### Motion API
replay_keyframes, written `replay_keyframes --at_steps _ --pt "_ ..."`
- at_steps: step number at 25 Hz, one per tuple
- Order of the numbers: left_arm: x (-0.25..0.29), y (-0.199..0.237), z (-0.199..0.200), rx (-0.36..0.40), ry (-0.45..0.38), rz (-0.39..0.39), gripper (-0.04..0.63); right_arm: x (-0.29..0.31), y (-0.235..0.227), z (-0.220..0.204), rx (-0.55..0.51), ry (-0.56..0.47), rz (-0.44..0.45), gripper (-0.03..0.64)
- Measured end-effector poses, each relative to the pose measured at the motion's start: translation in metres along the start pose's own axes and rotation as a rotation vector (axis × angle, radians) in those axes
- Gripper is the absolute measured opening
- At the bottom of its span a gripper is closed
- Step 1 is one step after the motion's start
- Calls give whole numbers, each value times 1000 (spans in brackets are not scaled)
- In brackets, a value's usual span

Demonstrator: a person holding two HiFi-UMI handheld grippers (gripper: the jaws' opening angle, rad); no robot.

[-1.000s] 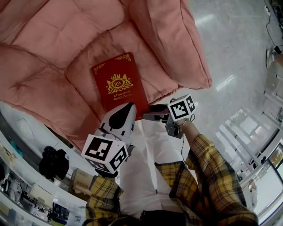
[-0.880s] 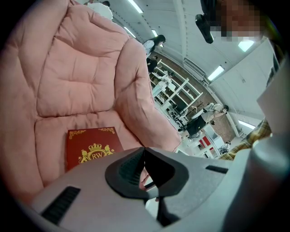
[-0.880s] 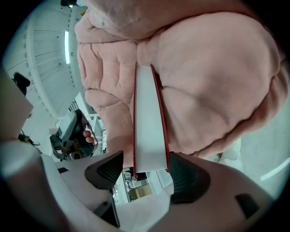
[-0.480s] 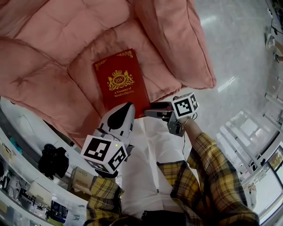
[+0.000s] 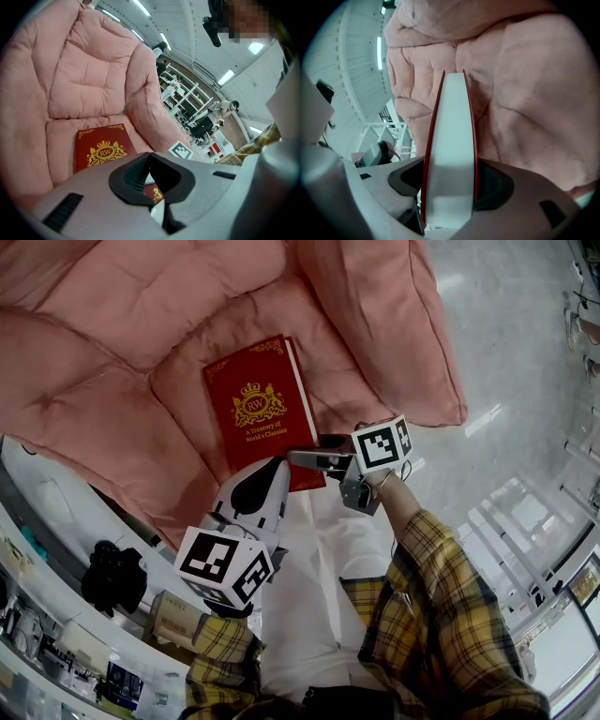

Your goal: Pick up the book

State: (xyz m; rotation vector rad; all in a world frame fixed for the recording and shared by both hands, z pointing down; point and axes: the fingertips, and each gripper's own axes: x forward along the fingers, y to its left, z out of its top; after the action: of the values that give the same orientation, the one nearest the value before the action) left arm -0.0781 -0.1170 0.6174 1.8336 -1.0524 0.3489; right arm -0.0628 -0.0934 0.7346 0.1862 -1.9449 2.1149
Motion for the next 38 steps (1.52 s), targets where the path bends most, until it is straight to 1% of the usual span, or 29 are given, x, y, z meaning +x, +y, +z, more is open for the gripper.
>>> replay_keyframes --at_steps 2,4,5,6,12,16,22,29,33,38 --pt "-1 0 1 -1 -4 4 6 8 0 4 -30 29 -42 302" --pt "-3 1 3 -2 -11 7 6 11 -2 5 -37 37 -81 296" --pt "-4 2 4 -4 -14 9 6 11 -3 5 -36 35 -93 271" --pt "-5 2 5 -4 -17 10 6 10 -2 6 -34 30 -100 267" --pt "-9 0 10 -10 -36 15 5 5 3 7 -34 16 -122 255" --pt "-20 -2 17 -10 -60 27 5 2 18 10 -30 -7 -110 253" --pt "-45 -19 38 -3 -112 42 5 -11 60 11 -60 -37 -94 252" --pt "-81 -46 80 19 -185 44 6 -35 116 14 -136 -31 -99 252" --pt "-109 -64 105 37 -227 37 6 -52 158 9 -174 -31 -101 252" --pt "-138 -92 138 72 -286 17 6 -73 211 13 -243 -61 -93 252"
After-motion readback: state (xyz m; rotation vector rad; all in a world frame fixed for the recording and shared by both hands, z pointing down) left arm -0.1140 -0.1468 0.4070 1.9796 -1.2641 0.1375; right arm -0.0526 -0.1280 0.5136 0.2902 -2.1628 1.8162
